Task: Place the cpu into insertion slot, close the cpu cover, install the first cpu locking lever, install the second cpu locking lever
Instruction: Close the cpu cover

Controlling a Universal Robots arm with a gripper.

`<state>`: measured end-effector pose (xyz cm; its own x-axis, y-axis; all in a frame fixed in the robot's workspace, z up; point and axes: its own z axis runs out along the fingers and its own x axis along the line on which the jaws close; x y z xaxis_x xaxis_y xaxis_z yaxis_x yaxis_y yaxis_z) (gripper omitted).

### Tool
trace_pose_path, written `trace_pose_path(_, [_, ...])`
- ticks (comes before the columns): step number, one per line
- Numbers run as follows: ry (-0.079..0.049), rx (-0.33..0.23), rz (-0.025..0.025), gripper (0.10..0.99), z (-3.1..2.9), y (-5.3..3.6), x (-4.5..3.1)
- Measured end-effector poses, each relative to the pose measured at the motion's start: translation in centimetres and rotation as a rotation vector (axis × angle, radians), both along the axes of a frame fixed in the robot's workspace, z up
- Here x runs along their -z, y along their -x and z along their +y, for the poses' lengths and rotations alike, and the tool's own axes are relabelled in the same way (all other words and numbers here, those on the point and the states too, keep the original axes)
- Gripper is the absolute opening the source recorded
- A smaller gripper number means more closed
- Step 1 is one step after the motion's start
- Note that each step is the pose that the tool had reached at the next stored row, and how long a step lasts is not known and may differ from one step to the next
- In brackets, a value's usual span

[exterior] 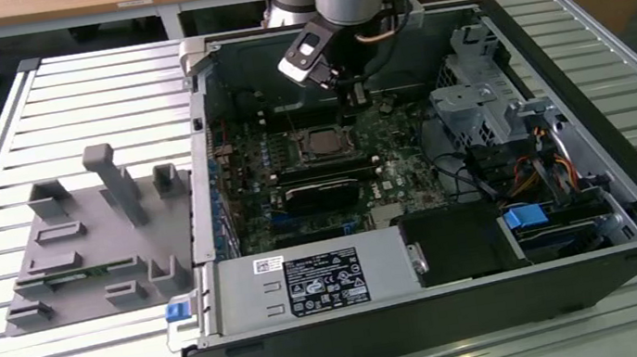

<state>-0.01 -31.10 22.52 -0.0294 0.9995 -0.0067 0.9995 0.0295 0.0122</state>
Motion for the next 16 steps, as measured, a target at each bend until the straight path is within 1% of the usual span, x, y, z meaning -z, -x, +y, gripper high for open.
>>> trace_pose_path(3, [0.0,0.0,0.0,0.106,0.0,0.61,0.25])
trace_pose_path(12, [0.0,0.0,0.0,0.106,0.0,1.82,0.3])
trace_pose_path(16, [0.0,0.0,0.0,0.106,0.0,2.22,0.3])
